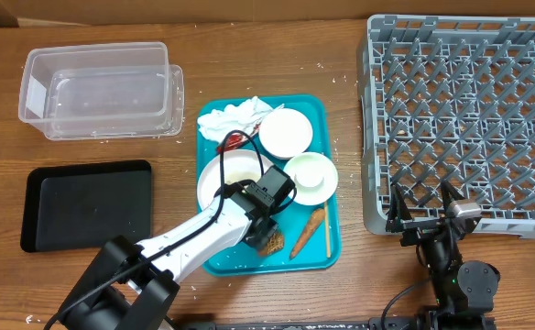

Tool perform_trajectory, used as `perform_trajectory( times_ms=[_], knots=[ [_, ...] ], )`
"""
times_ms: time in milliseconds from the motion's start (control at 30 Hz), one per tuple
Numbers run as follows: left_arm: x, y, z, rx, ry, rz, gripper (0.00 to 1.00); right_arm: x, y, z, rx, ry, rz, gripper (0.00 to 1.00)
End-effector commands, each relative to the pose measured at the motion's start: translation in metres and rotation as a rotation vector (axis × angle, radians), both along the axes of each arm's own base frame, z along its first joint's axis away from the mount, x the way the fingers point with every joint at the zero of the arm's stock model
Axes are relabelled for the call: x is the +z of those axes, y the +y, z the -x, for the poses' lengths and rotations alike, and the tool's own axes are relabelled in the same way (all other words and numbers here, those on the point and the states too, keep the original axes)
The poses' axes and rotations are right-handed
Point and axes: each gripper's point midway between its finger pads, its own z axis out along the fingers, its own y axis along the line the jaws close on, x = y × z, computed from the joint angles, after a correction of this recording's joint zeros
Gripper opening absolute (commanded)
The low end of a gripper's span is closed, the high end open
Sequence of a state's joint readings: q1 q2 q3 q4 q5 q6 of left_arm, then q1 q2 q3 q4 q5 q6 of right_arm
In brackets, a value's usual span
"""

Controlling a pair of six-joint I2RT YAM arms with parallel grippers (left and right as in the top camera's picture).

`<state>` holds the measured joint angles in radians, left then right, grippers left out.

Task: Sort waste into correct bins and load items into the dishwasher
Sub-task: 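Grasp the rim of the white rice plate with the left gripper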

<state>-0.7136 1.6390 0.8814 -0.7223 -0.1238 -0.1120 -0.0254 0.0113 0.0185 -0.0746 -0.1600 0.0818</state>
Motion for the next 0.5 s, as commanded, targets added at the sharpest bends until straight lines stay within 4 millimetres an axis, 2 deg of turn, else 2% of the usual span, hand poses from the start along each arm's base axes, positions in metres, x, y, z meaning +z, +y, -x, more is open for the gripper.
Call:
perform_trajectory(
  times_ms=[0,267,300,467],
  knots=[
    [0.002,0.005,-0.002,0.032,0.005,-0.020,0.16,-0.003,-0.001,0.000,-0.005,0.000,0.000,1.00],
    [0.014,-0.001,-0.008,0.030,-0.002,-0.014,0.13,-0.003,-0.001,0.000,-0.005,0.000,0.000,1.00],
    [0.016,-0.003,-0.010,0.031,-0.006,-0.011,0.08,-0.003,-0.001,0.000,-0.005,0.000,0.000,1.00],
    [0.020,-0.004,-0.012,0.031,-0.009,-0.009,0.04,-0.003,-0.001,0.000,-0.005,0.000,0.000,1.00]
  ],
)
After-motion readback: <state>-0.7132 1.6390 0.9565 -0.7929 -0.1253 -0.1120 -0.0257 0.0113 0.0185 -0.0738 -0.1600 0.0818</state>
